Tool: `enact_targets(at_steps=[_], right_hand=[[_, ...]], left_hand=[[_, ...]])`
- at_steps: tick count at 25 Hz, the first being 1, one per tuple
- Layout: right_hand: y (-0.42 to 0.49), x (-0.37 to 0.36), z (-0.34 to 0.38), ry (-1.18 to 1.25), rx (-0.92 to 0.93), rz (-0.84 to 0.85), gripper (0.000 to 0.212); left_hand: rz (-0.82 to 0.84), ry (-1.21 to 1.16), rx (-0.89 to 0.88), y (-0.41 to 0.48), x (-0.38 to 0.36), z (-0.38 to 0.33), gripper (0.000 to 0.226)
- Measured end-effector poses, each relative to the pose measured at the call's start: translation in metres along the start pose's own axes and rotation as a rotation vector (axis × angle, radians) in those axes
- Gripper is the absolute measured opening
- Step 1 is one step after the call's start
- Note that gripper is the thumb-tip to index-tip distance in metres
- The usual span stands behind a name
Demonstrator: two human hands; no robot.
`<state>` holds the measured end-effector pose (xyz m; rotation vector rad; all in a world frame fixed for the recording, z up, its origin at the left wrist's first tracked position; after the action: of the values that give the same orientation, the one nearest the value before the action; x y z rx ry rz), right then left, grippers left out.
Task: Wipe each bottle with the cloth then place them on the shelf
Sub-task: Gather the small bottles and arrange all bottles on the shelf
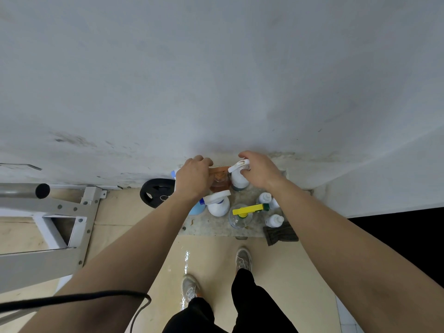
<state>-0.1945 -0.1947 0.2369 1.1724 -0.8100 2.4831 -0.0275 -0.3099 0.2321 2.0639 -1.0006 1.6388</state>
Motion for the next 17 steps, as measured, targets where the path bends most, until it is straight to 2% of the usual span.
enact_targets(at_steps=[4,6,14,17], right_hand=[[-0.004,0.002,-0.002,0.012,0.043,-0.051,0.021],[-0.003,0.007,0.0,-0.007,0.062,-0.034,0.018],[-0.004,0.008,-0.001,-0.006,0.061,-0.01,0.02],[-0.01,0.003,-0.001,0.088,0.011,-0.008,0.043]], left_hand=[[0.002,-0.04,-0.013,-0.006,0.006,-0.003,0.034],[0.026,-0.037,-0.043,-0.009,0.006,-0.004,0.031],[0.042,-0.025,-0.039,-0.009,0.003,-0.004,0.028],[0.024,-0.046,-0.038,-0.015,0.006,-0.008,0.035]])
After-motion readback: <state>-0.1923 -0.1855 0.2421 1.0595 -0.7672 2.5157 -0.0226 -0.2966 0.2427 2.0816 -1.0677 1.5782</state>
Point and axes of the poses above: each hand's wrist, its own y-axis towards the middle knuckle, its own x-axis out of the back of the hand, z = x × y, the point moved 2 cm from there along y, towards the middle knuckle, and after that the axes turned 1 degree about -y, right-handed, at the moved point
